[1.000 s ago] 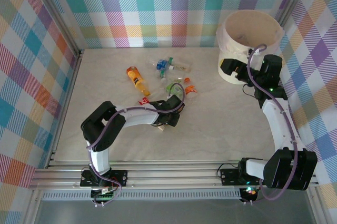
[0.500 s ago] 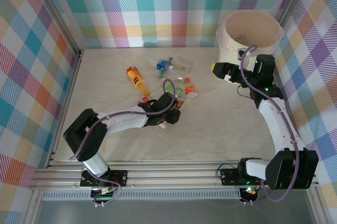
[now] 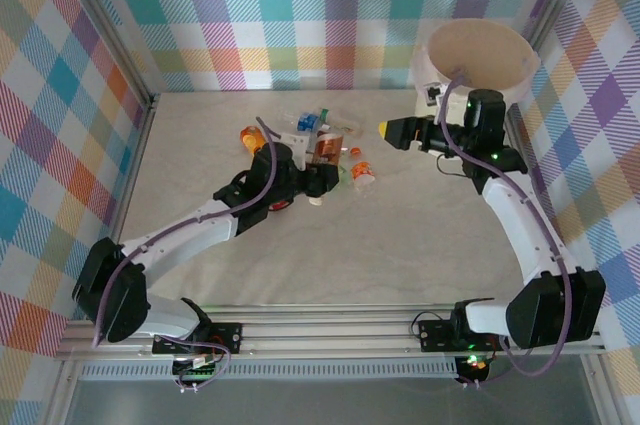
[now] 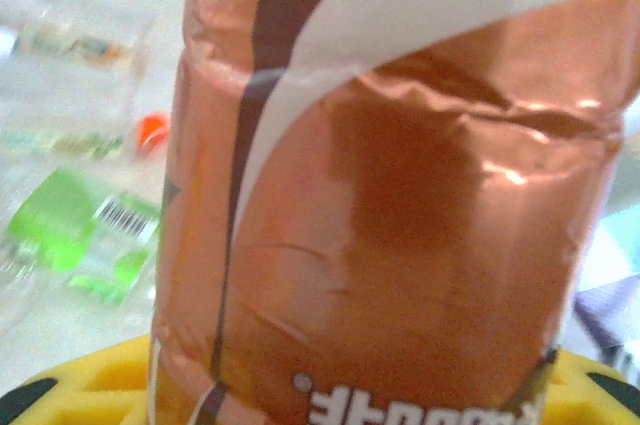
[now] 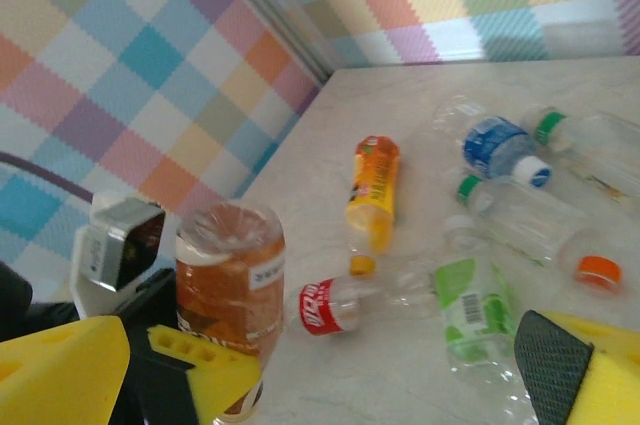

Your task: Put the plastic bottles in the bin

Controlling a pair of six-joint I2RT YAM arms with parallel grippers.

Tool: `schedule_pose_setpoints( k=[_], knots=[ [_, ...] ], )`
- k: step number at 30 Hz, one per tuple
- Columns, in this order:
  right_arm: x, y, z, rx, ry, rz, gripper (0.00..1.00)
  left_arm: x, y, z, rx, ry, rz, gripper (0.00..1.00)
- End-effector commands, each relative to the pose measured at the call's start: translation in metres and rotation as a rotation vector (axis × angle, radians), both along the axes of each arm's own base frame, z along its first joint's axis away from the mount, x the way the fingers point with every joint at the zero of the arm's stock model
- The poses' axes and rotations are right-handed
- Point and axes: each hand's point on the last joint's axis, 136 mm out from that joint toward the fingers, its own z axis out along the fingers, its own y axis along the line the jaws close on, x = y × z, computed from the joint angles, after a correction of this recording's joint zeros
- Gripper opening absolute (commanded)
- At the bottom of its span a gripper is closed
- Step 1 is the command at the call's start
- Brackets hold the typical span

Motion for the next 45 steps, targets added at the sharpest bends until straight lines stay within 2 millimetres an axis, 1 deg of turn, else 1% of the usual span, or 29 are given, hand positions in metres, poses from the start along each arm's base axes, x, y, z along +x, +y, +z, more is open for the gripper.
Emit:
schedule_pose_setpoints(
  k=[1,3,7,9,11,15,19,23,25,27,30,32,33,36,37,39,40,43,45],
  knots=[
    [-0.020,0.023,0.032,0.057,-0.054,0.162,1.00,-0.014,-0.016,0.051,-0.163,-0.101,-0.127,0.27],
    [-0.030,0.033,0.043,0.073,-0.081,0.224,1.00,-0.022,-0.022,0.066,-0.208,-0.120,-0.182,0.27],
    [-0.046,0.048,0.057,0.094,-0.135,0.318,1.00,-0.029,-0.028,0.081,-0.252,-0.138,-0.238,0.27],
    [-0.051,0.055,0.057,0.088,-0.138,0.348,1.00,-0.033,-0.031,0.089,-0.280,-0.155,-0.267,0.27],
    [-0.049,0.060,0.051,0.067,-0.124,0.337,1.00,-0.037,-0.034,0.096,-0.302,-0.171,-0.299,0.27],
    [-0.054,0.070,0.047,0.057,-0.108,0.380,1.00,-0.042,-0.040,0.102,-0.330,-0.181,-0.353,0.27],
    [-0.062,0.082,0.052,0.068,-0.123,0.443,1.00,-0.043,-0.044,0.105,-0.345,-0.181,-0.377,0.27],
    [-0.070,0.094,0.056,0.081,-0.135,0.507,0.98,-0.043,-0.047,0.106,-0.352,-0.176,-0.388,0.27],
    [-0.071,0.098,0.056,0.084,-0.136,0.524,0.95,-0.041,-0.049,0.105,-0.355,-0.172,-0.388,0.27],
    [-0.068,0.100,0.055,0.085,-0.126,0.524,0.86,-0.040,-0.050,0.105,-0.358,-0.171,-0.387,0.27],
    [-0.063,0.102,0.050,0.078,-0.115,0.510,0.76,-0.040,-0.051,0.104,-0.360,-0.168,-0.389,0.28],
    [-0.058,0.101,0.047,0.063,-0.113,0.481,0.69,-0.040,-0.051,0.104,-0.359,-0.166,-0.391,0.28],
    [-0.053,0.100,0.045,0.049,-0.110,0.455,0.64,-0.040,-0.051,0.104,-0.357,-0.165,-0.391,0.28],
    [-0.046,0.098,0.042,0.026,-0.110,0.411,0.57,-0.037,-0.051,0.099,-0.342,-0.155,-0.378,0.29],
    [-0.044,0.097,0.042,0.018,-0.115,0.392,0.55,-0.036,-0.050,0.097,-0.334,-0.147,-0.368,0.33],
    [-0.039,0.094,0.043,0.000,-0.128,0.350,0.52,-0.032,-0.048,0.092,-0.310,-0.125,-0.339,0.46],
    [-0.036,0.092,0.044,-0.011,-0.136,0.326,0.51,-0.031,-0.047,0.090,-0.302,-0.121,-0.331,0.51],
    [-0.024,0.085,0.045,-0.049,-0.148,0.241,0.50,-0.029,-0.042,0.084,-0.273,-0.116,-0.300,0.69],
    [-0.013,0.077,0.045,-0.083,-0.149,0.169,0.50,-0.027,-0.037,0.081,-0.255,-0.116,-0.269,0.79]
  ],
)
